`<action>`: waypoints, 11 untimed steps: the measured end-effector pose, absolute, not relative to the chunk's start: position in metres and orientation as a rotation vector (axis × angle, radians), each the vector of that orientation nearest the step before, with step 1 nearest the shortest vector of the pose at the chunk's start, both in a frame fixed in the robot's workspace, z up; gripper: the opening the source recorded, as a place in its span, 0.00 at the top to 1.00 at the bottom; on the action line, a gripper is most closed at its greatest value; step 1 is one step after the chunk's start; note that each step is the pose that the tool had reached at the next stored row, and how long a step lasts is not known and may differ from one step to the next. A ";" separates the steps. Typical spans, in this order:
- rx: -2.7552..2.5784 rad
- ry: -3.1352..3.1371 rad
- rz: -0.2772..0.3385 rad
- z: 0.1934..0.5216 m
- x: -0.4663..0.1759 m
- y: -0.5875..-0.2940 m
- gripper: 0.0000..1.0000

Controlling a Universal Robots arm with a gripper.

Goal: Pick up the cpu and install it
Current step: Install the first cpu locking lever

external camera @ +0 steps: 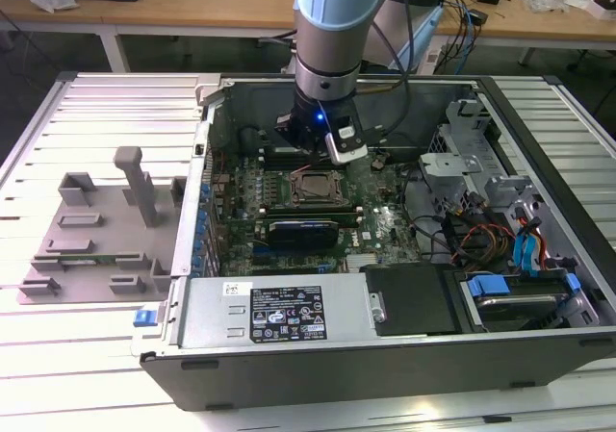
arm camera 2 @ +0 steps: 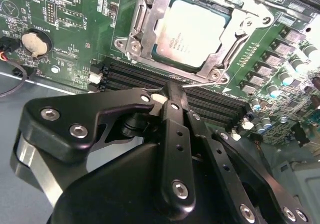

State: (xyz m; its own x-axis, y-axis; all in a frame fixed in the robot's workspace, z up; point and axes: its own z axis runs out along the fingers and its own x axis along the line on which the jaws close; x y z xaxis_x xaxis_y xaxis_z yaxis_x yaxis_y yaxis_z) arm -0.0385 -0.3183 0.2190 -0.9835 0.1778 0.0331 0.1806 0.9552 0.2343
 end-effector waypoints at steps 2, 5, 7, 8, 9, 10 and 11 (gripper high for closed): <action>-0.284 -3.095 -0.371 0.218 -0.039 -0.317 0.89; -0.283 -3.097 -0.365 0.215 -0.038 -0.314 0.89; -0.283 -3.101 -0.355 0.212 -0.039 -0.314 0.89; -0.283 -3.103 -0.349 0.211 -0.038 -0.314 0.89; -0.283 -3.103 -0.349 0.211 -0.038 -0.314 0.89; -0.283 -3.103 -0.349 0.211 -0.038 -0.314 0.89; -0.283 -3.103 -0.349 0.211 -0.038 -0.314 0.89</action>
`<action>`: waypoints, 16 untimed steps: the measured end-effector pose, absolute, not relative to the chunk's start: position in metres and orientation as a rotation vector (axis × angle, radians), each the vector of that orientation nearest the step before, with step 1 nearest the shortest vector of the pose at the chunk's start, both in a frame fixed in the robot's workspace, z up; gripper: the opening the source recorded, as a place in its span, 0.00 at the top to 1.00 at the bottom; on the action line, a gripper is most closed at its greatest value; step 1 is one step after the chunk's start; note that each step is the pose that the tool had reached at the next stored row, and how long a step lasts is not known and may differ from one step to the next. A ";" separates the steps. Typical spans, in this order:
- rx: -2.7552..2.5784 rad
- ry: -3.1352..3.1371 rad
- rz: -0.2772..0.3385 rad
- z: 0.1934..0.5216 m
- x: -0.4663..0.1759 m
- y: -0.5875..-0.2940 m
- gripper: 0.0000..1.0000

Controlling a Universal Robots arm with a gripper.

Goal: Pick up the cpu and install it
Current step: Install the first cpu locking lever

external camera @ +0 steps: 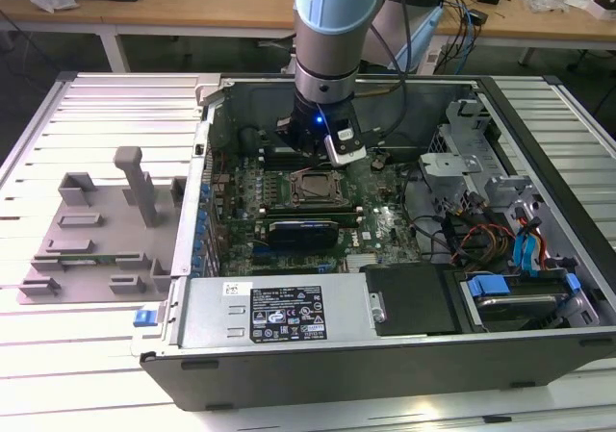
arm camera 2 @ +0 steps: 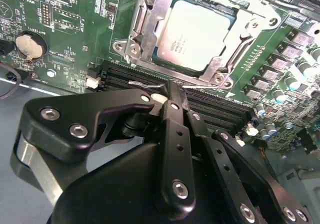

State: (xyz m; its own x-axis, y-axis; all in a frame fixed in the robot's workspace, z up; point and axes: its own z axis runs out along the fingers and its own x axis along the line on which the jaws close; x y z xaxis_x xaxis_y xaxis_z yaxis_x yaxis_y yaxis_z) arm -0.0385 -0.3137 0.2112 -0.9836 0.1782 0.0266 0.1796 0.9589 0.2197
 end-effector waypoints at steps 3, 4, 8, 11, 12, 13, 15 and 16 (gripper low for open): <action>-0.284 -3.110 -0.351 0.208 -0.038 -0.314 0.89; -0.293 -3.113 -0.350 0.207 -0.039 -0.314 0.89; -0.338 -3.121 -0.338 0.204 -0.039 -0.313 0.89; -0.348 -3.127 -0.305 0.204 -0.038 -0.311 0.89; -0.348 -3.131 -0.279 0.204 -0.038 -0.309 0.89; -0.348 -3.133 -0.265 0.204 -0.038 -0.308 0.89; -0.348 -3.133 -0.265 0.204 -0.038 -0.308 0.89; -0.348 -3.133 -0.265 0.206 -0.038 -0.308 0.89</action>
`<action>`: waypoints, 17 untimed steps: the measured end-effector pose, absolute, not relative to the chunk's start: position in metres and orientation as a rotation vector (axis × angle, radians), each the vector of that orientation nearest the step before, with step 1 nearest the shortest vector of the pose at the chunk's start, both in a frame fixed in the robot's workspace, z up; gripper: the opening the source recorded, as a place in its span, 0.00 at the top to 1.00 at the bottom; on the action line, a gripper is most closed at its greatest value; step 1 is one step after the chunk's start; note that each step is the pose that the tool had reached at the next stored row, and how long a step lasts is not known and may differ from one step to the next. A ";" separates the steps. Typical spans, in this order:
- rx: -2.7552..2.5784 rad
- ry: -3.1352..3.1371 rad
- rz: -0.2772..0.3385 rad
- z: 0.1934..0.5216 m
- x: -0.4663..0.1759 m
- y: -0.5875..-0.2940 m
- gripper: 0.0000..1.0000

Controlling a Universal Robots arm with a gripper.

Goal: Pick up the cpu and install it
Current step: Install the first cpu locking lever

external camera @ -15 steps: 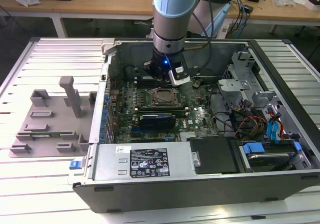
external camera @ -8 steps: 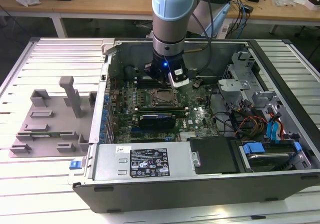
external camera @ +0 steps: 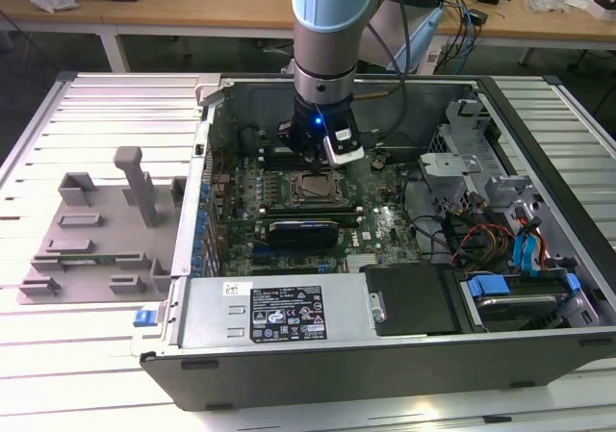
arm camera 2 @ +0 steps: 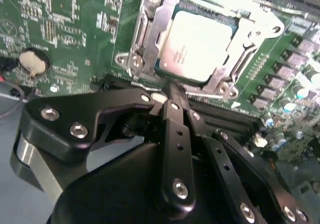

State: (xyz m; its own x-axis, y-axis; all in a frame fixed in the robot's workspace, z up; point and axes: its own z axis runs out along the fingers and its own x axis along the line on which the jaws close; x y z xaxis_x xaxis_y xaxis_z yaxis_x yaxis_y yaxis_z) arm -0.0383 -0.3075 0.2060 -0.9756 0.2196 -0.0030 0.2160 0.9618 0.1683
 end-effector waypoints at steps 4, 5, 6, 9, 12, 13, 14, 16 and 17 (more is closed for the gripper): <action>0.344 3.090 0.261 0.211 -0.038 -0.308 0.89; 0.345 3.090 0.261 0.212 -0.038 -0.308 0.89; 0.350 3.088 0.261 0.212 -0.038 -0.308 0.89; 0.424 3.074 0.258 0.212 -0.038 -0.304 0.89; 0.454 3.068 0.254 0.212 -0.038 -0.302 0.89; 0.462 3.066 0.253 0.212 -0.038 -0.302 0.89; 0.470 3.065 0.249 0.212 -0.038 -0.302 0.89; 0.497 3.058 0.235 0.212 -0.037 -0.301 0.89; 0.508 3.055 0.231 0.212 -0.037 -0.300 0.89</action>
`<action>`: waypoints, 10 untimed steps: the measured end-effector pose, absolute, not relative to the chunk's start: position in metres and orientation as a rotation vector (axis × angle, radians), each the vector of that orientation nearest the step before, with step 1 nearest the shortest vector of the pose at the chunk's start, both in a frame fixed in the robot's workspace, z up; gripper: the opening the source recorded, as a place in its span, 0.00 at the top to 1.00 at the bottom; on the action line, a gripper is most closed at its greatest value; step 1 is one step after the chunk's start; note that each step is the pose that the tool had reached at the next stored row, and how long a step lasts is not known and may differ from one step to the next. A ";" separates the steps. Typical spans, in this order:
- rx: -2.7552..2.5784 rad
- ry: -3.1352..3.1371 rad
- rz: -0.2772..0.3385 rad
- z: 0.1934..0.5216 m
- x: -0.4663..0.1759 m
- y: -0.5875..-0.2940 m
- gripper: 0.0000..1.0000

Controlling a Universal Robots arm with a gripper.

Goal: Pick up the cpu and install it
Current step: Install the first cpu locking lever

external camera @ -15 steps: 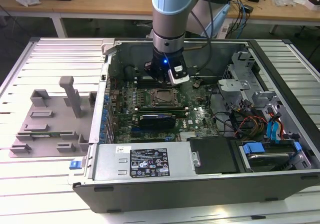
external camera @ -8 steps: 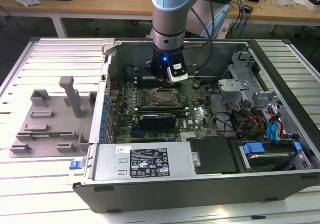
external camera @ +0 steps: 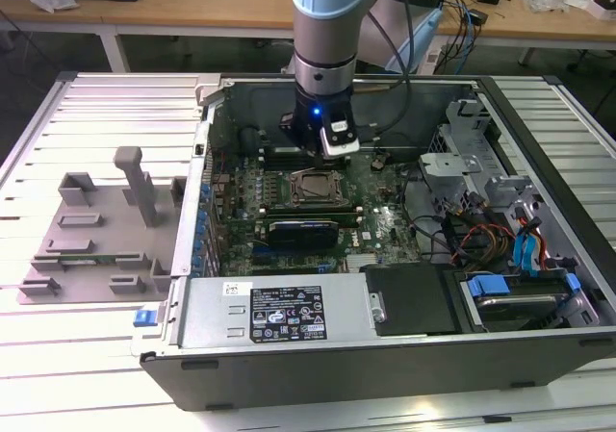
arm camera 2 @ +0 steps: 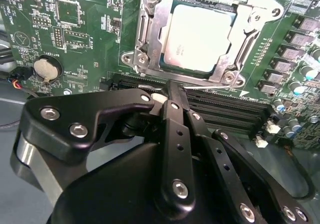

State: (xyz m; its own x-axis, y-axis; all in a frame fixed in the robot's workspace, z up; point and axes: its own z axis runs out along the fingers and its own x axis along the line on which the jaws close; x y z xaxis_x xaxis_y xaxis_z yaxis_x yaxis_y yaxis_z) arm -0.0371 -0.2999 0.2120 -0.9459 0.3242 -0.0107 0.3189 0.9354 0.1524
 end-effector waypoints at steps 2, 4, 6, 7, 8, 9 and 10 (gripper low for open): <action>0.518 3.053 0.227 0.212 -0.037 -0.298 0.89; 0.525 3.051 0.223 0.212 -0.037 -0.297 0.89; 0.535 3.048 0.218 0.212 -0.037 -0.295 0.89; 0.545 3.045 0.210 0.212 -0.037 -0.293 0.89; 0.552 3.042 0.201 0.212 -0.037 -0.293 0.89; 0.558 3.038 0.194 0.211 -0.037 -0.292 0.89; 0.560 3.034 0.190 0.211 -0.037 -0.292 0.89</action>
State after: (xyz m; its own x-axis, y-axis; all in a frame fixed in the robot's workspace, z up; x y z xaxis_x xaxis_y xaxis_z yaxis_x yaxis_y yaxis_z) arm -0.0371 -0.2917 0.2110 -0.9331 0.3587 -0.0273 0.3525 0.9267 0.1301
